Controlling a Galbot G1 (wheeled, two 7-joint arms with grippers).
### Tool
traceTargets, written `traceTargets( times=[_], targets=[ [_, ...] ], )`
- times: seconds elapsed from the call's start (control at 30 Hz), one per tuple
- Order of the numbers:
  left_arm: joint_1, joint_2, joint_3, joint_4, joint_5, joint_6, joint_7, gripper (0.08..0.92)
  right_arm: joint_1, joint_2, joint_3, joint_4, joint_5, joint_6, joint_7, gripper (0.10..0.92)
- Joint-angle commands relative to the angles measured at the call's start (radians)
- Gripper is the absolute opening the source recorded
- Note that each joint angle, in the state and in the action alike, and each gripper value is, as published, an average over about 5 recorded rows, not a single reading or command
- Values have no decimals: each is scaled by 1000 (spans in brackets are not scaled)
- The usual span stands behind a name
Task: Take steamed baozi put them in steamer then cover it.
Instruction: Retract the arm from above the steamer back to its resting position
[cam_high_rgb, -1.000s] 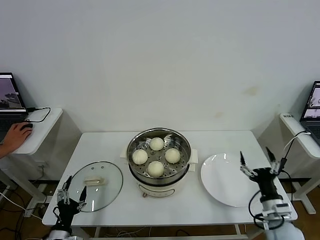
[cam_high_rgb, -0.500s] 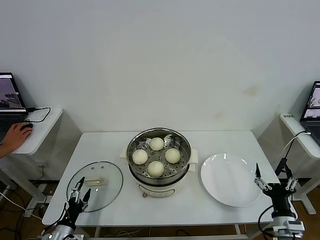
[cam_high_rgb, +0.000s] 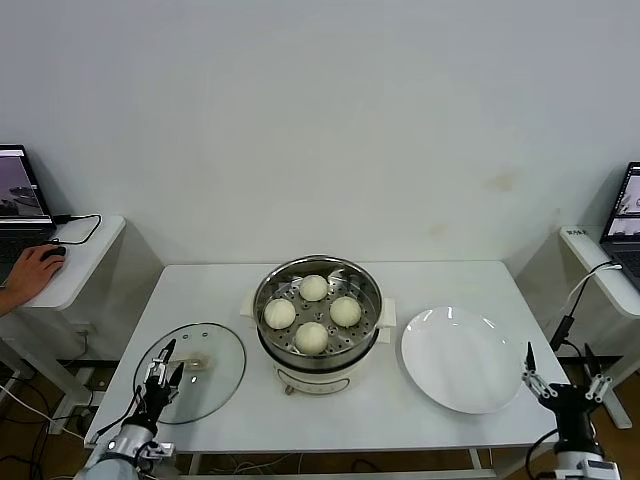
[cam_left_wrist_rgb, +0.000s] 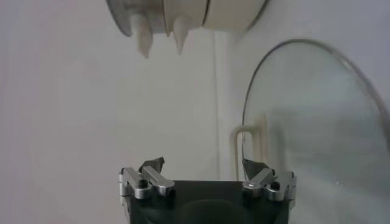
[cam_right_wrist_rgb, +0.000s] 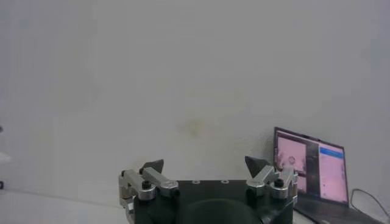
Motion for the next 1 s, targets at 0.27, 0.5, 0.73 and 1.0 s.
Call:
traceTargets(
  times=[0.27, 0.5, 0.73, 1.0],
  targets=[
    [-167, -16, 27, 179, 47, -19, 1, 823, -21, 16, 12, -3, -16, 15, 3, 823],
    [-177, -15, 25, 190, 48, -26, 16, 780, -21, 19, 3, 8, -25, 11, -1, 823],
    [-181, -14, 24, 214, 46, -41, 26, 585, -19, 19, -5, -4, -29, 15, -2, 823],
    [-176, -10, 16, 210, 21, -62, -5, 351, -19, 19, -17, -2, -36, 15, -4, 823]
  ],
)
